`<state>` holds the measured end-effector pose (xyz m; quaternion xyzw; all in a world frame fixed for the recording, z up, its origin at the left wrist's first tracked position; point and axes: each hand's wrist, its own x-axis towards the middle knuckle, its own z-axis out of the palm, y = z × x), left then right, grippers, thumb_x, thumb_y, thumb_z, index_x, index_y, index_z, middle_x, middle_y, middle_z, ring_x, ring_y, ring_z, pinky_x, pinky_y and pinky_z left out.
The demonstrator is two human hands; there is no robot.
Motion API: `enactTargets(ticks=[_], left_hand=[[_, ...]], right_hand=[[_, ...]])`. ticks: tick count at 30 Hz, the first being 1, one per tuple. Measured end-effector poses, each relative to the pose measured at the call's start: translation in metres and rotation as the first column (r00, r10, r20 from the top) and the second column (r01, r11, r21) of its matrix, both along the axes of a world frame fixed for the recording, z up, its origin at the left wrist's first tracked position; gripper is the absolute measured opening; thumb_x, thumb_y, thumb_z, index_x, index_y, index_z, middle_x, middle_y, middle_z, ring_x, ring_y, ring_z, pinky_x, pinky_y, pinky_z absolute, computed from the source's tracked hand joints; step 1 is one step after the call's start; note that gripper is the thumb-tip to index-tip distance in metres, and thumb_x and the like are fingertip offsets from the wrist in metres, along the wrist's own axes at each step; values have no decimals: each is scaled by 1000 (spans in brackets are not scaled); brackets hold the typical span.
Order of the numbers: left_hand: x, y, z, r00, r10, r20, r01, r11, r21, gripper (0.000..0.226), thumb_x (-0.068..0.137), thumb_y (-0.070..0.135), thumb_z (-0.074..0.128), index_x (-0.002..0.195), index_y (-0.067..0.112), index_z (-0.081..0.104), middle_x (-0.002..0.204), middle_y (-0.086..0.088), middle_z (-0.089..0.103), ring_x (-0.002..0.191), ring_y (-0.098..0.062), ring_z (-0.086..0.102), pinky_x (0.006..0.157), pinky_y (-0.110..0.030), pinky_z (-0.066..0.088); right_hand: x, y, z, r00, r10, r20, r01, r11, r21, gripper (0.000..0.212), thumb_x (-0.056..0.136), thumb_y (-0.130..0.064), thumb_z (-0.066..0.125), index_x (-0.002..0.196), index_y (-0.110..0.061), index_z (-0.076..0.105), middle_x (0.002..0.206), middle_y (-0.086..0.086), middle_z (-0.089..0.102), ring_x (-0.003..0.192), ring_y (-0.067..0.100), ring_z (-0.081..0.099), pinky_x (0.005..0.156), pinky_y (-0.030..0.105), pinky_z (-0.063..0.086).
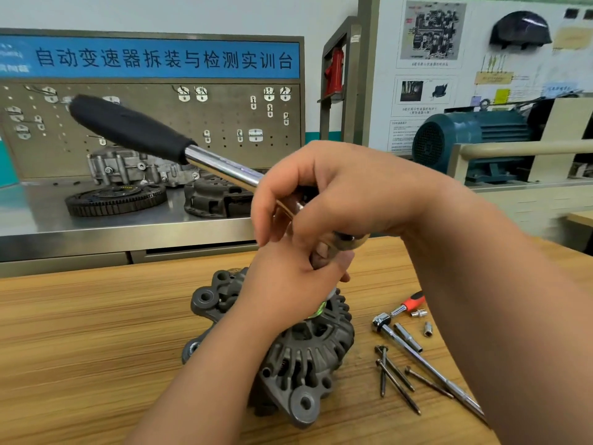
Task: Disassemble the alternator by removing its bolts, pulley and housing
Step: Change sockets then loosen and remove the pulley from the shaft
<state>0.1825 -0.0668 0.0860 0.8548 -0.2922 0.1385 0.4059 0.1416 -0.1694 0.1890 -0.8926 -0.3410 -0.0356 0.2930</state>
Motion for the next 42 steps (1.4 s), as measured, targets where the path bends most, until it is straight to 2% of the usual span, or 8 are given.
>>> enactTargets(ticks=[6, 10, 16, 23, 29, 34, 38, 42], left_hand=[[2, -5, 0, 995, 80, -62, -80, 997, 6, 38, 94, 41, 52, 64, 29, 71, 42, 24, 54, 53, -4, 55, 54, -24, 40], [0, -10, 2, 994, 102, -34, -101, 994, 31, 48, 90, 33, 53, 43, 32, 61, 36, 25, 48, 43, 4, 50, 43, -14, 31], [5, -5, -1, 996, 11, -86, -17, 998, -65, 32, 89, 31, 62, 76, 4, 72, 51, 21, 63, 51, 9, 57, 55, -23, 43], [2, 1, 0, 998, -29, -51, 28, 999, -23, 26, 90, 39, 60, 66, 33, 68, 62, 22, 67, 66, 8, 60, 60, -10, 43], [0, -5, 1, 996, 45, -81, -48, 998, -42, 38, 94, 34, 54, 59, 27, 70, 45, 13, 58, 45, 0, 52, 44, -18, 35], [-7, -9, 7, 996, 55, -63, -56, 998, -18, 61, 91, 19, 53, 34, 42, 53, 30, 14, 41, 34, -3, 41, 49, -22, 24], [-2, -8, 6, 994, 39, -102, -42, 999, -34, 54, 91, 21, 57, 38, 30, 59, 36, 18, 49, 37, 2, 45, 49, -20, 27], [2, -4, 5, 987, -24, -161, 9, 996, -94, 34, 90, 26, 62, 62, 8, 70, 66, 18, 71, 56, 7, 60, 59, -21, 43]], right_hand=[[7, 2, -16, 902, -428, -56, 415, 825, 384, 25, 80, 6, 57, 86, -11, 75, 80, 1, 65, 72, 17, 60, 81, 50, 57], [10, 2, -24, 771, -635, 38, 586, 733, 346, 29, 85, -5, 47, 106, -2, 67, 83, 12, 64, 74, 23, 53, 71, 39, 53], [8, -11, -17, 957, -290, 17, 271, 914, 303, 35, 82, 3, 56, 89, -27, 71, 86, -3, 70, 76, 18, 70, 58, 20, 52], [16, -23, -12, 960, 260, -108, -229, 944, 236, 39, 77, 21, 57, 93, -14, 65, 90, -6, 70, 82, 7, 67, 74, 21, 52], [14, -14, -24, 984, -176, -38, 172, 863, 475, 28, 80, 9, 62, 84, -16, 74, 72, -1, 66, 70, 13, 64, 73, 34, 58], [16, 1, -28, 770, -637, -27, 576, 677, 457, 28, 82, -3, 48, 102, -6, 67, 85, 12, 65, 84, 30, 64, 70, 38, 54], [15, -1, -25, 808, -580, 103, 517, 783, 346, 30, 83, -3, 47, 99, -11, 72, 95, 7, 72, 67, 19, 60, 54, 30, 48], [13, -16, -17, 987, -159, 28, 139, 923, 358, 38, 82, 7, 57, 83, -26, 76, 75, 0, 72, 70, 25, 67, 54, 27, 45]])
